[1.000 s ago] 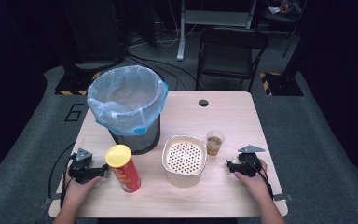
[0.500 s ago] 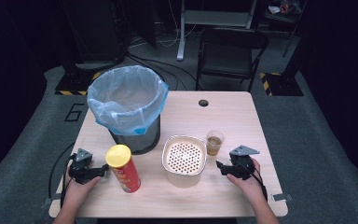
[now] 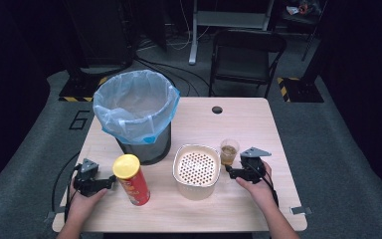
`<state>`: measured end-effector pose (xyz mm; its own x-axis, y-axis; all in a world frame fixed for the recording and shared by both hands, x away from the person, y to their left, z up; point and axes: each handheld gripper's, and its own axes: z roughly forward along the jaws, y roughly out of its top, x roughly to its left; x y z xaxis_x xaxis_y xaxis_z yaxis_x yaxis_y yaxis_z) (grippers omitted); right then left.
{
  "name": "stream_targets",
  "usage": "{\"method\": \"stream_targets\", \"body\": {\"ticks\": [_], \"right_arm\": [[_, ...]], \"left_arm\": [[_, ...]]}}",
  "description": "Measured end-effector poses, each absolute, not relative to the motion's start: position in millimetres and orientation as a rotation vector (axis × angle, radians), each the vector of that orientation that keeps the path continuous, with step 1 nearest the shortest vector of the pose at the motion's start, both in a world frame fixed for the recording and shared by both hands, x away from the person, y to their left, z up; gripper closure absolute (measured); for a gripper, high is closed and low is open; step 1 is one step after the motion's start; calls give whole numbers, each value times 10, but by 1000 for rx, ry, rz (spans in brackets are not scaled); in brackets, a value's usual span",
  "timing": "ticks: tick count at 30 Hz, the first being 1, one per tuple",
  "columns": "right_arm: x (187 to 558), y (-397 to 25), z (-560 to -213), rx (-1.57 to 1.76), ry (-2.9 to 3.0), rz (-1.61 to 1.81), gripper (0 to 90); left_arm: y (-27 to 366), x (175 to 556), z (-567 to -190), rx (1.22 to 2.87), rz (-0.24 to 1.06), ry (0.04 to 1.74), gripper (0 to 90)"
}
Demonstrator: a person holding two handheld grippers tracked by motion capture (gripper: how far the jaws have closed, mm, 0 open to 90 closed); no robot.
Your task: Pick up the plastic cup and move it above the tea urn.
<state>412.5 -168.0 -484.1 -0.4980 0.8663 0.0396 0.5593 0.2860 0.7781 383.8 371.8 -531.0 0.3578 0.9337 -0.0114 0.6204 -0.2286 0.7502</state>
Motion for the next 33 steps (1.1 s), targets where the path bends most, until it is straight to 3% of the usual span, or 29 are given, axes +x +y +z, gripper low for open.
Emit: {"method": "stream_targets", "body": {"ticks": [33], "right_arm": [[4554, -1399, -4904, 1201, 2099, 1085, 284]], "left_arm": [[3718, 3838, -5310, 1949, 595, 1348, 152]]}}
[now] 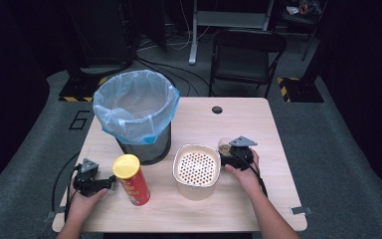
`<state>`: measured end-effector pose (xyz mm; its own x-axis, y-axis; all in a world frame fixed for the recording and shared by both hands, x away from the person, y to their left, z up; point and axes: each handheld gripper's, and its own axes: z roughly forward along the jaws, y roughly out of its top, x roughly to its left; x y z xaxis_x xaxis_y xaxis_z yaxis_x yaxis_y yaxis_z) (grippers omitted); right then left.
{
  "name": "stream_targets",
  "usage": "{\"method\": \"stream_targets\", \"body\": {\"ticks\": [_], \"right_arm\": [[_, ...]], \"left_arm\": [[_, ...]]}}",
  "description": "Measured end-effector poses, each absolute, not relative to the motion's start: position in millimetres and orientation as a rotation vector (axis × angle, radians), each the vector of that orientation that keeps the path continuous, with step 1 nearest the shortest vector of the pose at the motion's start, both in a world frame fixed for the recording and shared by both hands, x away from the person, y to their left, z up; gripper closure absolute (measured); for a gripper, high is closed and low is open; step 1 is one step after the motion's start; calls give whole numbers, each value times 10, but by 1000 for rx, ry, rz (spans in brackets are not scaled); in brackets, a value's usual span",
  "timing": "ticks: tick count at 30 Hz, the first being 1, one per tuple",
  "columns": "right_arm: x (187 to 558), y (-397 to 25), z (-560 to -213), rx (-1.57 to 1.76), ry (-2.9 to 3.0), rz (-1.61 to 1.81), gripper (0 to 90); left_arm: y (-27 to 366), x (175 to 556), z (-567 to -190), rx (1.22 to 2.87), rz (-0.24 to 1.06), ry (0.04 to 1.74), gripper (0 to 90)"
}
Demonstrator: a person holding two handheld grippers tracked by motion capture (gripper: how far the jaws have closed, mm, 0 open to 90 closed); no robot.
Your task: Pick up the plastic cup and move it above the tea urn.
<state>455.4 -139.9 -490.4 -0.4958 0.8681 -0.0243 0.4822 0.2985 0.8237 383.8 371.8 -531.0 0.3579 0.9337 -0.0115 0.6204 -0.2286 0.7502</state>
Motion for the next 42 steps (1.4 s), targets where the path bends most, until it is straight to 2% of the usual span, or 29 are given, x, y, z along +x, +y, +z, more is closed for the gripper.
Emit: {"method": "stream_targets", "body": {"ticks": [13, 29, 36, 42], "right_arm": [[4516, -1445, -4869, 1151, 2117, 1085, 332], [4491, -1510, -4802, 1135, 2118, 1125, 344], [4498, -1529, -4572, 1095, 2123, 1118, 349], [4550, -1545, -4186, 1060, 2152, 1159, 358]], "left_arm": [[3718, 3838, -5310, 1950, 595, 1347, 152], [3717, 3838, -5310, 1949, 595, 1348, 152], [3717, 3838, -5310, 1949, 595, 1348, 152], [3717, 3836, -5309, 1950, 597, 1349, 152]]}}
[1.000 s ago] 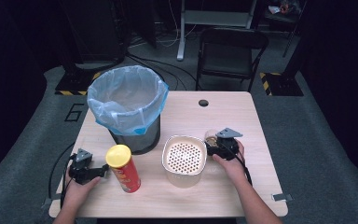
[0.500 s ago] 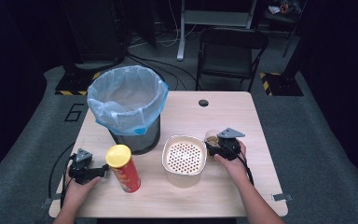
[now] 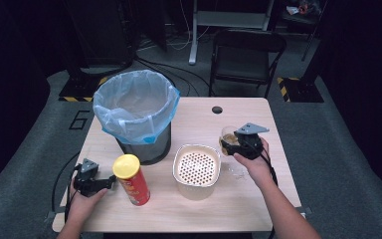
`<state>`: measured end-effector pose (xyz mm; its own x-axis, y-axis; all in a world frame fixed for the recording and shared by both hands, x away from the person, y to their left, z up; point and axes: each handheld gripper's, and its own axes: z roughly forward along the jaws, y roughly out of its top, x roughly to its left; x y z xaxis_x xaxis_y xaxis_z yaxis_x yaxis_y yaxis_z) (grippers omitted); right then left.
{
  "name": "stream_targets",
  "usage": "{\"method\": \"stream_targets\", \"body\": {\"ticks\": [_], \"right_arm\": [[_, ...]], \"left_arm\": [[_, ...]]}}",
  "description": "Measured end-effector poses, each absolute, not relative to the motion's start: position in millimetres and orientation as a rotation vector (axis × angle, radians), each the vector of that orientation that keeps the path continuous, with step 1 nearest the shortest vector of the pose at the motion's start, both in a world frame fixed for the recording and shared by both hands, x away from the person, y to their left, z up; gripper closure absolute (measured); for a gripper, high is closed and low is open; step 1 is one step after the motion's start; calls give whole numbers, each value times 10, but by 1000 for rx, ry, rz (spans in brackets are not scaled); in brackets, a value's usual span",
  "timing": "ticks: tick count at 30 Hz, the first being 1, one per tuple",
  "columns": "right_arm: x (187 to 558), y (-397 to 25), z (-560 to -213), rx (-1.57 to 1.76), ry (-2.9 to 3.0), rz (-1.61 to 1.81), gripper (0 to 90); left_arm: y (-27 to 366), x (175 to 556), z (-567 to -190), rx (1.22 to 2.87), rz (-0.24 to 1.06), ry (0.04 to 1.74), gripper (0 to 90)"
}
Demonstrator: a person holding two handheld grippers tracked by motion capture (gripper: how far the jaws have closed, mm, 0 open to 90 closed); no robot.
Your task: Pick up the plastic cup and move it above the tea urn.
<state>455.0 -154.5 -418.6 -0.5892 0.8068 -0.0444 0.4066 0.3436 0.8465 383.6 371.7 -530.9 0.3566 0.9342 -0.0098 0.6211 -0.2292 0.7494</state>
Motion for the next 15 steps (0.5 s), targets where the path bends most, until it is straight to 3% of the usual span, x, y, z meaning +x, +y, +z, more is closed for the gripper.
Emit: {"method": "stream_targets", "body": {"ticks": [15], "right_arm": [[4769, -1364, -3664, 865, 2223, 1238, 358]], "left_arm": [[3717, 3836, -5309, 1951, 597, 1349, 152]]}}
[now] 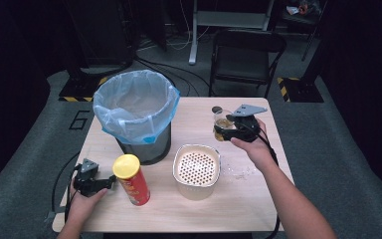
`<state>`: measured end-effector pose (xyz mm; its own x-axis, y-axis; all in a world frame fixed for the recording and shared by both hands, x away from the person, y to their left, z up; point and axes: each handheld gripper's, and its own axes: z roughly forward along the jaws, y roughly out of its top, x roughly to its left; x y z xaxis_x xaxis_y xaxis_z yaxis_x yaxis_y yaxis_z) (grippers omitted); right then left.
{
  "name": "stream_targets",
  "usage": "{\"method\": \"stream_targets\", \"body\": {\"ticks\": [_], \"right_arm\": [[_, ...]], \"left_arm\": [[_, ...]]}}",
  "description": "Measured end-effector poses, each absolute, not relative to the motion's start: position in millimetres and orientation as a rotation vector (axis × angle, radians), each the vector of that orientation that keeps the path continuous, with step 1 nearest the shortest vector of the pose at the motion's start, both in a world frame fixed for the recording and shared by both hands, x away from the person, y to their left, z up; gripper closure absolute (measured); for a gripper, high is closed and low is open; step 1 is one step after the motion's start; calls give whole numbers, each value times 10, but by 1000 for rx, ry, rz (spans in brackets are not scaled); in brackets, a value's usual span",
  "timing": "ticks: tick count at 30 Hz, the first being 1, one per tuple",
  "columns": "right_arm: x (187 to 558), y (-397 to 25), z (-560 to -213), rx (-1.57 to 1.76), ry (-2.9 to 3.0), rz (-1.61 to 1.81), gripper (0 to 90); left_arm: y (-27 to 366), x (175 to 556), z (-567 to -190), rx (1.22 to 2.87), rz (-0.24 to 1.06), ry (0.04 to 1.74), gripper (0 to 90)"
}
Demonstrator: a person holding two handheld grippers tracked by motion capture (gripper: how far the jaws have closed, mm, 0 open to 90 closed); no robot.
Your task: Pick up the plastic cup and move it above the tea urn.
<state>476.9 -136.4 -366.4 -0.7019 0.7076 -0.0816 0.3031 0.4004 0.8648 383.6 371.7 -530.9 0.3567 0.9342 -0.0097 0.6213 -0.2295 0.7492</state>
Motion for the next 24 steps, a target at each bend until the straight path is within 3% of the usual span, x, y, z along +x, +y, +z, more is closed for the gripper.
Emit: {"method": "stream_targets", "body": {"ticks": [24], "right_arm": [[5019, -1054, -3853, 668, 2326, 1354, 358]], "left_arm": [[3718, 3836, -5309, 1951, 597, 1349, 152]]}}
